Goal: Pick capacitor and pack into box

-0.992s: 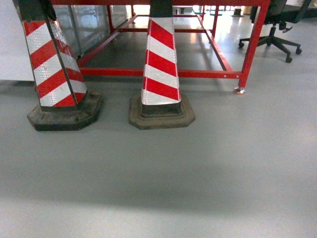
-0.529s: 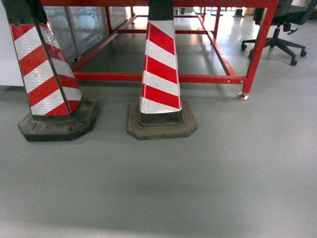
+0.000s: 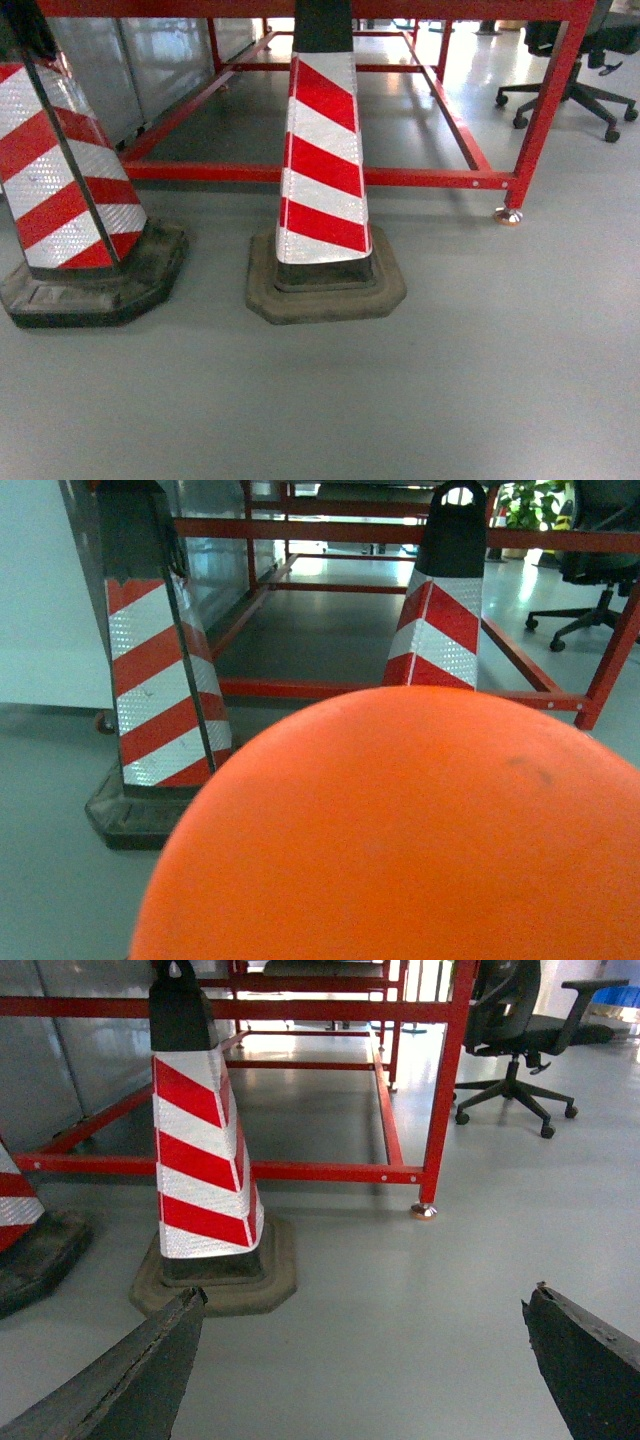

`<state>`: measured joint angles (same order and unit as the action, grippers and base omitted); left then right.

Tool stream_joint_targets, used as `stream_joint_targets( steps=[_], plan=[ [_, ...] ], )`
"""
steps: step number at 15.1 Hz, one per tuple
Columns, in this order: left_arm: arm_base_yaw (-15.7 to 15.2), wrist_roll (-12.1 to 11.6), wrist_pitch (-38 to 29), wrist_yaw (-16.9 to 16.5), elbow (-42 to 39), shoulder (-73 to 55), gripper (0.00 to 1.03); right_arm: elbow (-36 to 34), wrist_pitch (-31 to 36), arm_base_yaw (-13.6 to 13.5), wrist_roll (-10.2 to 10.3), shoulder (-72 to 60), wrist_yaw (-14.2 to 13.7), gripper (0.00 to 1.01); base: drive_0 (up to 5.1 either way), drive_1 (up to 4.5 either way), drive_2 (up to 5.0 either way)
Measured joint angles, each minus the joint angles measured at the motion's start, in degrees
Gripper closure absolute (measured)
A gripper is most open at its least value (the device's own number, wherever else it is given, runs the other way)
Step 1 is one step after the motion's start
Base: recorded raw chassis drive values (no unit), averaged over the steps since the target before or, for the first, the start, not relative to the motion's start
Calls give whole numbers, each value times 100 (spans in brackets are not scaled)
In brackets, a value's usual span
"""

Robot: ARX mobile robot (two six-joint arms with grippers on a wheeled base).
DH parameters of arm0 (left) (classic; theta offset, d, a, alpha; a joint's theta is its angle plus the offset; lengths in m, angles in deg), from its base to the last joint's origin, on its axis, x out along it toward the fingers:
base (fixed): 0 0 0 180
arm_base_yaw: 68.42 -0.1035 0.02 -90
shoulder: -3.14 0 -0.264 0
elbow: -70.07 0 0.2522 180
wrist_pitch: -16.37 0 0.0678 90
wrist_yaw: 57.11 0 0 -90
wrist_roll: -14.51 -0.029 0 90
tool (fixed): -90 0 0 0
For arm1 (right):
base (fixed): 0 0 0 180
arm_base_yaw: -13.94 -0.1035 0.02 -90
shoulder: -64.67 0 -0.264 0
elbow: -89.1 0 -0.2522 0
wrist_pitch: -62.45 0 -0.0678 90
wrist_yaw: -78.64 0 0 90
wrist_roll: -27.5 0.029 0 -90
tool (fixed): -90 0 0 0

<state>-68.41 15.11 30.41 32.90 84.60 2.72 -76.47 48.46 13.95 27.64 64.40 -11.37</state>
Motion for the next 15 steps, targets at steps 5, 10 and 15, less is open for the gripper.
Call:
stream_joint_targets(
  steps=[5,10,15],
  plan=[
    [0,0,7,7,0,0,60,0,9,0,0,0,2,3,-8,386,-402],
    [0,0,4,2,0,0,60,0,-4,0,0,0,2,3,2,398,-394],
    [0,0,7,0,0,0,60,0,-4,0,0,0,2,3,0,0,0]
  ],
)
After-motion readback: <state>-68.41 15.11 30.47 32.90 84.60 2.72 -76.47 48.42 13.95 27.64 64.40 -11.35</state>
